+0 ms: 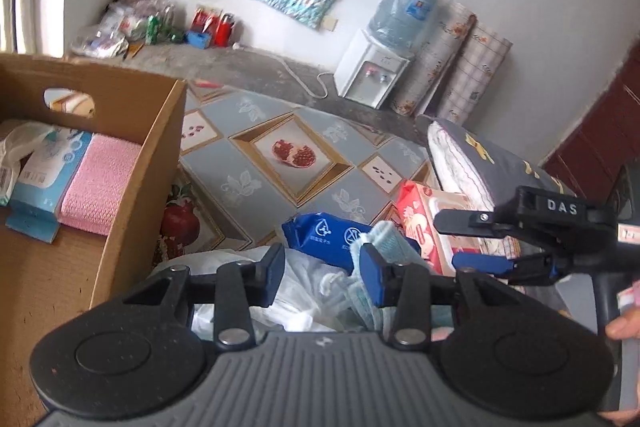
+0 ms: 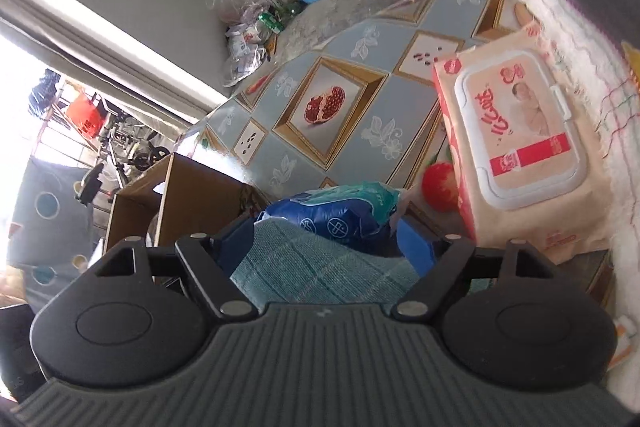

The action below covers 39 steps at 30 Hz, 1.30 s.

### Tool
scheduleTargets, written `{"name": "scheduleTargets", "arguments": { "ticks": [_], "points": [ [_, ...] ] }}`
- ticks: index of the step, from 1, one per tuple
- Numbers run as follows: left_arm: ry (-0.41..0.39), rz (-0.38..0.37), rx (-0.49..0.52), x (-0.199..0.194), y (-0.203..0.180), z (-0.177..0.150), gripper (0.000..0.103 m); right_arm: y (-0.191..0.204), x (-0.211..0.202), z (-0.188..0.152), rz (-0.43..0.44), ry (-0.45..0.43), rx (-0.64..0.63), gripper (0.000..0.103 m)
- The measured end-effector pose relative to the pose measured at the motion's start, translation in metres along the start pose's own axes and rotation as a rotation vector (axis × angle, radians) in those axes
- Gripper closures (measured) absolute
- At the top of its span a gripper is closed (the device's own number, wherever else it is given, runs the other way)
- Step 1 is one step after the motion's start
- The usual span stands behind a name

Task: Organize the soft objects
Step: 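Move the left tool to the blue water-wipes packet on the mat, then close the left tool on the blue water-wipes packet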

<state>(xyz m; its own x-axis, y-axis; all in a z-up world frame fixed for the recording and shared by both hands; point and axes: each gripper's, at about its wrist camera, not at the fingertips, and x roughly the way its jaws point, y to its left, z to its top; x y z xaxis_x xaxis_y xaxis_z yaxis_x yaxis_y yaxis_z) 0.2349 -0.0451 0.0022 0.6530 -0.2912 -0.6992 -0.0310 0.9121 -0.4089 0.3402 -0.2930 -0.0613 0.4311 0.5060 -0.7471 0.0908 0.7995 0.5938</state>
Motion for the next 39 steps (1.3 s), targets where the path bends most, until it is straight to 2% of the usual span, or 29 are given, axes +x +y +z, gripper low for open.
{"name": "scheduleTargets", "arguments": {
  "ticks": [5, 9, 12, 21, 31, 39],
  "points": [
    [0.14, -0.022, -0.138, 0.03, 0.019, 0.035, 0.051, -0.011, 0.018, 0.02, -0.009, 0.076, 0.119, 0.021],
    [0.278, -0.054, -0.277, 0.071, 0.036, 0.051, 0.051, -0.021, 0.038, 0.027, -0.012, 0.139, 0.201, 0.021],
    [0.305, -0.04, -0.353, 0.095, 0.04, 0.056, 0.051, -0.027, 0.053, 0.028, -0.022, 0.167, 0.243, 0.021],
    [0.394, 0.024, -0.313, 0.135, 0.031, 0.06, 0.052, -0.038, 0.076, 0.025, 0.036, 0.194, 0.293, 0.023],
    [0.506, -0.006, -0.296, 0.16, 0.034, 0.058, 0.05, -0.048, 0.092, 0.022, 0.034, 0.231, 0.316, 0.037],
    [0.544, -0.017, -0.3, 0.171, 0.031, 0.053, 0.049, -0.037, 0.107, 0.015, 0.019, 0.232, 0.216, 0.051]
  ]
}}
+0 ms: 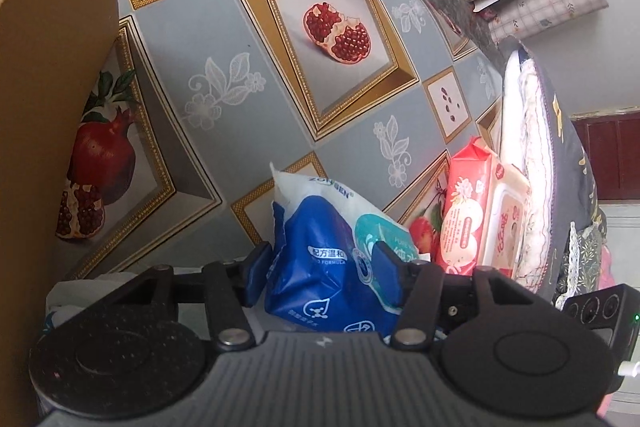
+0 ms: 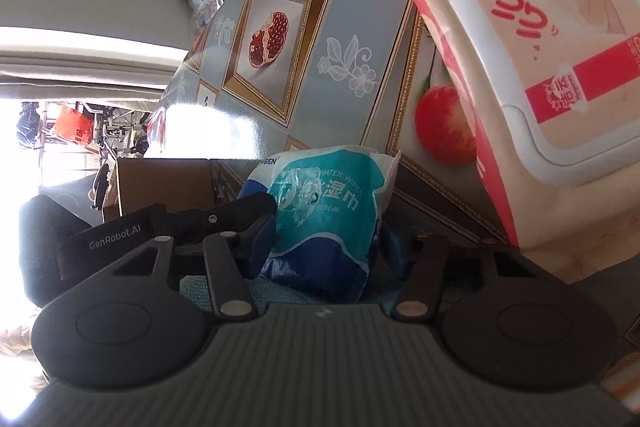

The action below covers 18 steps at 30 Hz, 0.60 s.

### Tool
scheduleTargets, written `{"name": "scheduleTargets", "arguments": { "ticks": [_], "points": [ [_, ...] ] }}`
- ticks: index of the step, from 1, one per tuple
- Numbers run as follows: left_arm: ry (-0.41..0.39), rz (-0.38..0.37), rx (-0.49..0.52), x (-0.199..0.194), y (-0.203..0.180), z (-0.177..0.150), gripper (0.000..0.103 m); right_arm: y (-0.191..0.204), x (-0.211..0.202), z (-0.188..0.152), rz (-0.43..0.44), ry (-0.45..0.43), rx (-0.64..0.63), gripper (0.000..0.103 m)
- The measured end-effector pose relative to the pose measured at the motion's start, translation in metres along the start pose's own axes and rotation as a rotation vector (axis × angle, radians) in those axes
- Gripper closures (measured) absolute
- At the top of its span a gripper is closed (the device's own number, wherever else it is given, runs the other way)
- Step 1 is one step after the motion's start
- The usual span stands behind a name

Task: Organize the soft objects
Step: 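Close the left tool on the blue water-wipes packet, then carry the blue packet with the left tool over the cardboard box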

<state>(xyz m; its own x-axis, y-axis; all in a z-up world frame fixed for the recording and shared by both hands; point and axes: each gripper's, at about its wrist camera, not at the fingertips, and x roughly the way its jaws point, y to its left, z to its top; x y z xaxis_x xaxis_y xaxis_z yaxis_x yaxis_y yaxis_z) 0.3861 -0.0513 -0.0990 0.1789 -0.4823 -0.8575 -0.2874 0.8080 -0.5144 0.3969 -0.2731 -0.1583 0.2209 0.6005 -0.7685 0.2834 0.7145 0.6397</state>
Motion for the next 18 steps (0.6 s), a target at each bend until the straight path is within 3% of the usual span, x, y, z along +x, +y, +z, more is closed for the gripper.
{"name": "scheduleTargets", "arguments": {
  "ticks": [9, 18],
  "points": [
    [-0.099, 0.003, 0.097, -0.022, -0.018, -0.007, 0.053, 0.013, -0.018, 0.002, 0.034, -0.087, -0.088, 0.059],
    [-0.25, -0.05, 0.169, -0.085, -0.043, -0.03, 0.054, 0.061, -0.071, -0.01, 0.063, -0.209, -0.234, 0.06]
  ]
}}
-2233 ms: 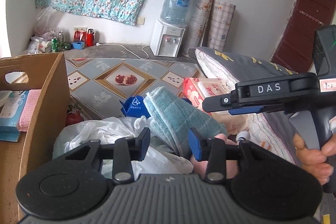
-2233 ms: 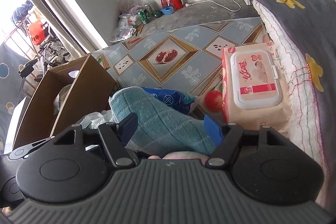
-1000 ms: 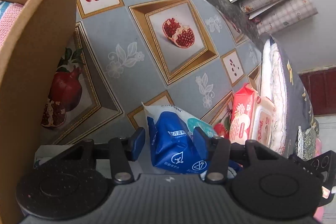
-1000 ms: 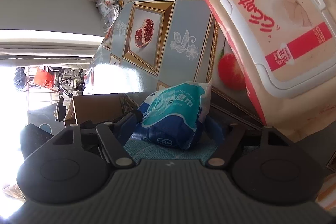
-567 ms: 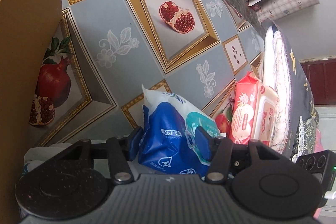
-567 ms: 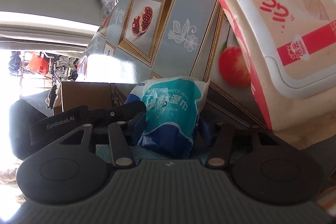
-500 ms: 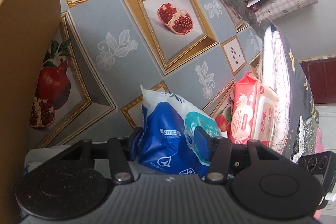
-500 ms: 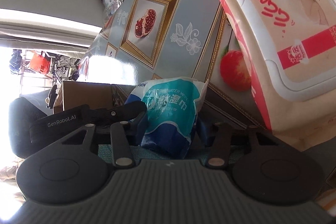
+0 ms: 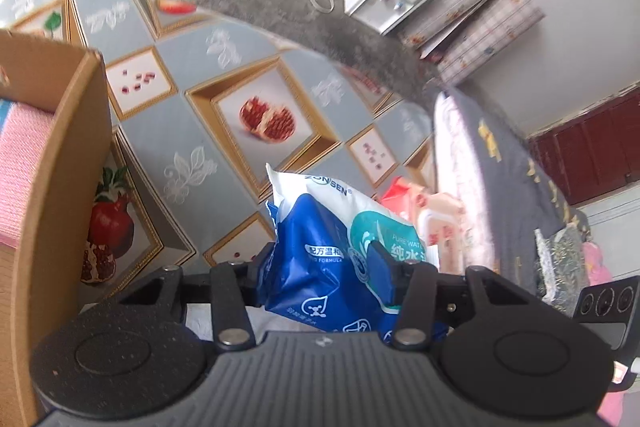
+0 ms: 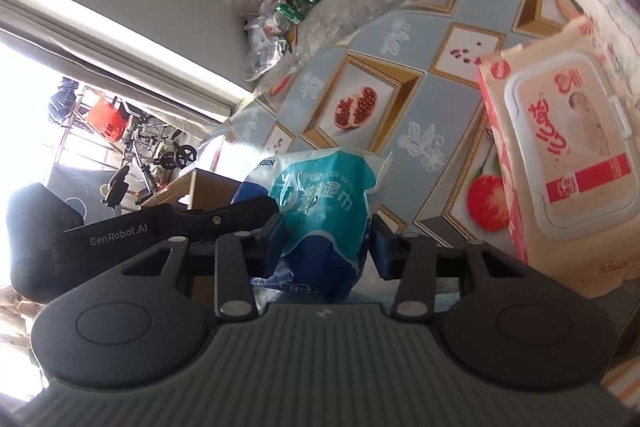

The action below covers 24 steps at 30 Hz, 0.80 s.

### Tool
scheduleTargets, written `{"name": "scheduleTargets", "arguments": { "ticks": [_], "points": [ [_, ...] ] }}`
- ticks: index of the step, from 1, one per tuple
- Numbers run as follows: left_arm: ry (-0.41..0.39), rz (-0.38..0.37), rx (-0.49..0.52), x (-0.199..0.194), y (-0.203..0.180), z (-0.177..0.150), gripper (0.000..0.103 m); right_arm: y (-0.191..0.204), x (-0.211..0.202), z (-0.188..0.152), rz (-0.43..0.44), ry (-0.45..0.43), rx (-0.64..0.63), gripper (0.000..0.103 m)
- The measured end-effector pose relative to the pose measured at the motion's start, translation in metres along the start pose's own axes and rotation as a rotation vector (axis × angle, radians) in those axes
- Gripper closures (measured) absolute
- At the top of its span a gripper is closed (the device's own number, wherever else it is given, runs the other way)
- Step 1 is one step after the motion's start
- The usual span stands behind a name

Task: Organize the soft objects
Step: 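Carry the blue packet with the left tool over the cardboard box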

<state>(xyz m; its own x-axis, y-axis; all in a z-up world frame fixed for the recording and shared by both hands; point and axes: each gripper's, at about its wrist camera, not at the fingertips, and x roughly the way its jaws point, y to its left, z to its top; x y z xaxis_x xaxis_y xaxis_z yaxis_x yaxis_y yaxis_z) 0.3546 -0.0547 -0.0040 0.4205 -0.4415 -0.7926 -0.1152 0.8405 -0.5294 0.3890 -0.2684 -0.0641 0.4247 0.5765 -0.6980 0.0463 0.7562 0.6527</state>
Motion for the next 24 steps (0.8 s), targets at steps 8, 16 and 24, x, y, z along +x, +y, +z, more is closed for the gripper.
{"name": "scheduleTargets", "arguments": {
  "ticks": [8, 16, 24],
  "points": [
    [-0.175, -0.039, 0.079, -0.108, -0.009, -0.028, 0.054, 0.079, -0.059, -0.026, 0.067, -0.076, -0.171, 0.06],
    [-0.321, 0.023, 0.0, -0.207, 0.059, -0.071, 0.054, 0.184, -0.037, -0.075, 0.167, 0.018, -0.354, 0.06],
    [-0.341, 0.083, -0.222, -0.224, 0.163, -0.113, 0.054, 0.261, 0.051, -0.121, 0.149, 0.262, -0.54, 0.06]
  ]
}}
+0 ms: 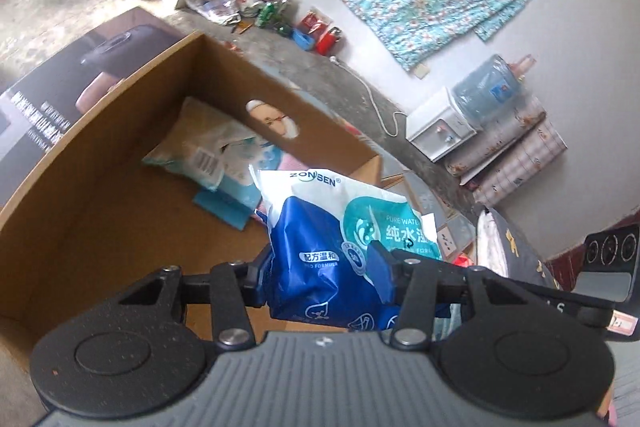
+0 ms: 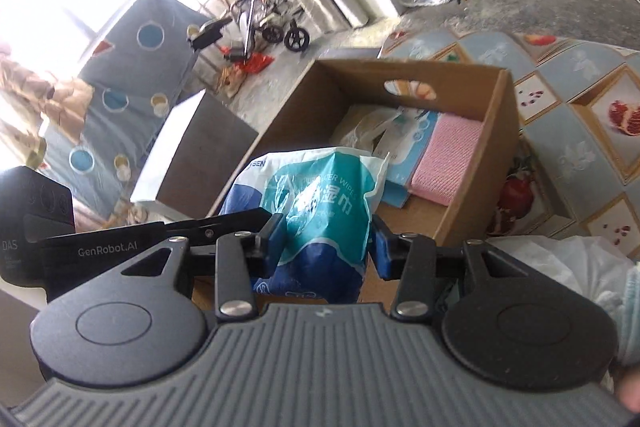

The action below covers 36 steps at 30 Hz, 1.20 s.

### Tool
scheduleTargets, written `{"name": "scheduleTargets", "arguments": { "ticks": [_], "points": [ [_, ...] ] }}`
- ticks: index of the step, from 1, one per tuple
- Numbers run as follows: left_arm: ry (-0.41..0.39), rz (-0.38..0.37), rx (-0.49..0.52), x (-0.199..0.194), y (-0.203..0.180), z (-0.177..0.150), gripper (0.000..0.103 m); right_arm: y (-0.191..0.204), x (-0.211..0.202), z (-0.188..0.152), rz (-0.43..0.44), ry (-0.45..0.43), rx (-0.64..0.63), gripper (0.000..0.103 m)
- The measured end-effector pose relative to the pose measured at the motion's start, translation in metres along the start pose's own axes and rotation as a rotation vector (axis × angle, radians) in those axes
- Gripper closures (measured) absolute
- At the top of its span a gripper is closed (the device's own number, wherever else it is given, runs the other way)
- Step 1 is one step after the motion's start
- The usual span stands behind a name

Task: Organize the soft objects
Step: 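Carry the blue packet with the left tool over the cardboard box, then open the left tool to drop the blue packet into the box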

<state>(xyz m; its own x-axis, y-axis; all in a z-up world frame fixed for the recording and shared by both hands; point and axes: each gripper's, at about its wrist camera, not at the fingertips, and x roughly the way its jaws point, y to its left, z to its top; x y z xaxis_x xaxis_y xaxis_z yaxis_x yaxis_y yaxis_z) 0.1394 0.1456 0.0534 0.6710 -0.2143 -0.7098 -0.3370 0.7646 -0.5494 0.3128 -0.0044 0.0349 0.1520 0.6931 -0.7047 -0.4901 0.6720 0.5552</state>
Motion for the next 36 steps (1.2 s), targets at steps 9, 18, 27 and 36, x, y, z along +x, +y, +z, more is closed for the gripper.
{"name": "scheduleTargets", "arguments": {
  "ticks": [9, 18, 27, 36],
  "points": [
    [0.124, 0.0, -0.138, 0.062, 0.05, -0.031, 0.052, 0.004, 0.087, 0.018, -0.153, 0.193, -0.142, 0.06],
    [0.302, 0.006, -0.161, 0.118, 0.052, -0.058, 0.061, -0.004, 0.139, 0.035, -0.282, 0.26, -0.316, 0.061],
    [0.306, -0.012, -0.131, 0.121, 0.052, -0.056, 0.059, -0.006, 0.129, 0.041, -0.271, 0.179, -0.302, 0.061],
    [0.323, 0.007, -0.084, 0.131, 0.037, -0.051, 0.06, -0.019, 0.054, 0.028, -0.24, 0.03, -0.187, 0.06]
  ]
}}
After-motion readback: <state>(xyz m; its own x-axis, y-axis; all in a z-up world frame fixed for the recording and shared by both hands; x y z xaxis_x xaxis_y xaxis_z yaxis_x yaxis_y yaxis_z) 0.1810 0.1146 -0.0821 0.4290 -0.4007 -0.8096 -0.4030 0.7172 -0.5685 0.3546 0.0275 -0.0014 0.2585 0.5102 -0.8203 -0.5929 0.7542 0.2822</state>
